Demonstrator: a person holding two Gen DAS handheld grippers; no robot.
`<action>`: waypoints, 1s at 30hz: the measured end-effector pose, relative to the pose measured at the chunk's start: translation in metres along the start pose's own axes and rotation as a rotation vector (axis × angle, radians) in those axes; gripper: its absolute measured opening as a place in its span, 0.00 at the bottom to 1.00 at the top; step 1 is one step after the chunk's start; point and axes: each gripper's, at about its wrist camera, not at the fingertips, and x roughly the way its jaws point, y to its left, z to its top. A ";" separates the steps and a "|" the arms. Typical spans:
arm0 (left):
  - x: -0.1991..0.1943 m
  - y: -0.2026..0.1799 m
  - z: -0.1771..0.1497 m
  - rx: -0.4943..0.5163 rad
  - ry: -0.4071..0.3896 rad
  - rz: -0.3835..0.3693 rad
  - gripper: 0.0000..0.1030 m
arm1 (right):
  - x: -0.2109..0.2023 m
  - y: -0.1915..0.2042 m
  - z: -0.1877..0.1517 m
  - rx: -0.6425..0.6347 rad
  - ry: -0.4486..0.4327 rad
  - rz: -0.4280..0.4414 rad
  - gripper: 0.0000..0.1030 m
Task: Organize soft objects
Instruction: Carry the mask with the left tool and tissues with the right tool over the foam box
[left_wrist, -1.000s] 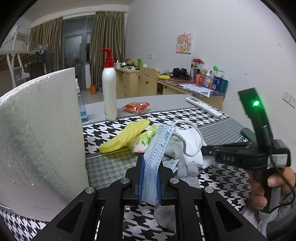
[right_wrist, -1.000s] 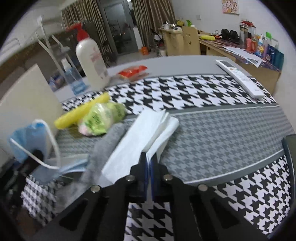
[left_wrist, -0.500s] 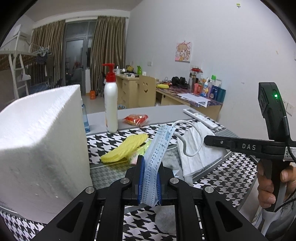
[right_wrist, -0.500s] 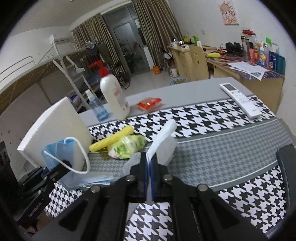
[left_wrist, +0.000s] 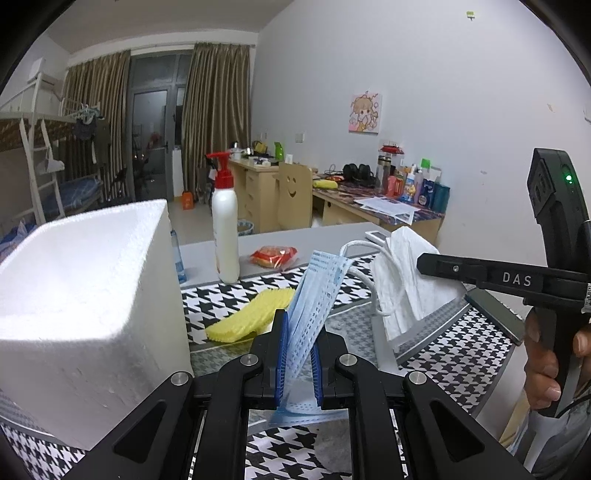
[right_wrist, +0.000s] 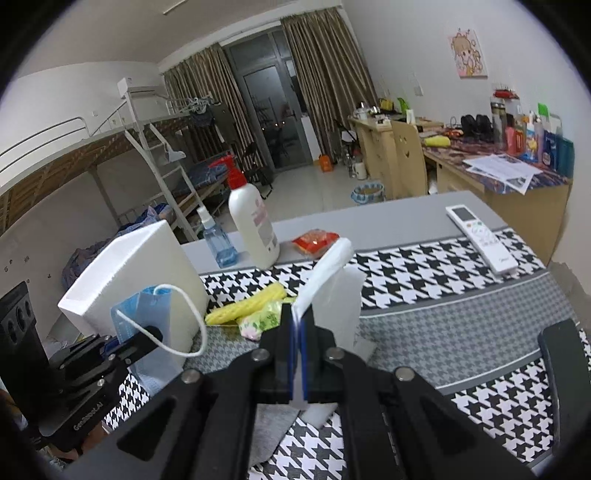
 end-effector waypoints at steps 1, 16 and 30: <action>-0.001 0.000 0.001 0.000 -0.003 0.003 0.12 | -0.002 0.001 0.000 -0.001 -0.003 0.001 0.05; -0.021 0.001 0.021 0.024 -0.063 0.031 0.12 | -0.021 0.013 0.015 -0.048 -0.073 0.019 0.05; -0.035 0.000 0.042 0.042 -0.095 0.053 0.12 | -0.029 0.023 0.025 -0.068 -0.117 0.011 0.05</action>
